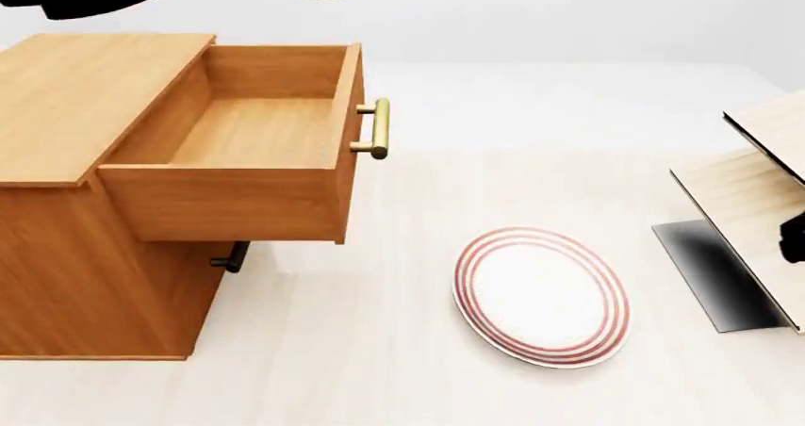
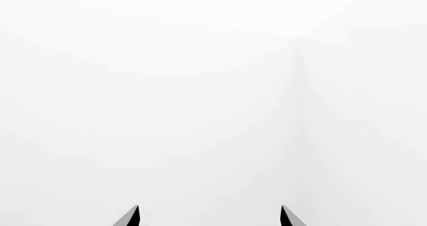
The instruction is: Open the top drawer of the cabinet and put the bowl in it.
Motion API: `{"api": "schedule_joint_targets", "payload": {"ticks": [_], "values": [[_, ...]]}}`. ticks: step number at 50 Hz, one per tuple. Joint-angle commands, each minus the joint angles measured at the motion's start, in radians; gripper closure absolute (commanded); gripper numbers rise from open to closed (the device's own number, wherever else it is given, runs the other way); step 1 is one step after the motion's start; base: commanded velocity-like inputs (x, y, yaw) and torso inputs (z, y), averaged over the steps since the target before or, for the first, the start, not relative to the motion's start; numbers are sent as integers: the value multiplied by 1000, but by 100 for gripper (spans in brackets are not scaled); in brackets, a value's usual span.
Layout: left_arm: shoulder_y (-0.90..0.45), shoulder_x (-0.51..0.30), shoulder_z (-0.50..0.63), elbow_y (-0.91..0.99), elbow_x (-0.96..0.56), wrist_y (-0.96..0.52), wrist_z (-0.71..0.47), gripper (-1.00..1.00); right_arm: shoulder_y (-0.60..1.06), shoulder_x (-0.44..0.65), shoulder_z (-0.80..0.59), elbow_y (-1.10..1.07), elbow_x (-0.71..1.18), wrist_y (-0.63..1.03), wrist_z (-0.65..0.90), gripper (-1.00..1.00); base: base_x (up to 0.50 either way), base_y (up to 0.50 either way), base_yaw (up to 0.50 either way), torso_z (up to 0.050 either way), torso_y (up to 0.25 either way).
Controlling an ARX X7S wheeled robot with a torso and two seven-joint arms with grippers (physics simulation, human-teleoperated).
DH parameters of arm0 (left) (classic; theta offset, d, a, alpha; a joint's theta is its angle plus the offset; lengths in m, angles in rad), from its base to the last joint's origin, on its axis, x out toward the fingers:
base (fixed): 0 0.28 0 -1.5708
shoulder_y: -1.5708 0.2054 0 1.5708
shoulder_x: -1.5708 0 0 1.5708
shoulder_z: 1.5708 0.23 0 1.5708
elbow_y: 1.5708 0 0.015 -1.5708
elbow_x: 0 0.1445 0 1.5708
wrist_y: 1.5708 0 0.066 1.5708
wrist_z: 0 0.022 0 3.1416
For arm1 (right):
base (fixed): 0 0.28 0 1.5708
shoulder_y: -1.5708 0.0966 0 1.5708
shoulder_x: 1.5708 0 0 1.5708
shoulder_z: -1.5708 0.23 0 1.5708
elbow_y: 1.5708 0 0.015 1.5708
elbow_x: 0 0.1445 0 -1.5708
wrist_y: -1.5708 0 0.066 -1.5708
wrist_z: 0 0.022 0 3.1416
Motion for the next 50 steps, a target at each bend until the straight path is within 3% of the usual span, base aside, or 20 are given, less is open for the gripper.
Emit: {"api": "schedule_joint_targets", "payload": {"ticks": [1,31,50], "values": [[64,-18,0,-57,24,32,0,100,6,9,-29,3,-11,-10,8,-100,0,0,0,0,0],[201,-75,-4,-114,36,94,38,100,62,54,-125,16,-14,-35,49,-100,0,0,0,0,1],[214,16,-2,-369,56,158,116,100,69,54,-159,22,-33,-40,49,-100,0,0,0,0,1]]}}
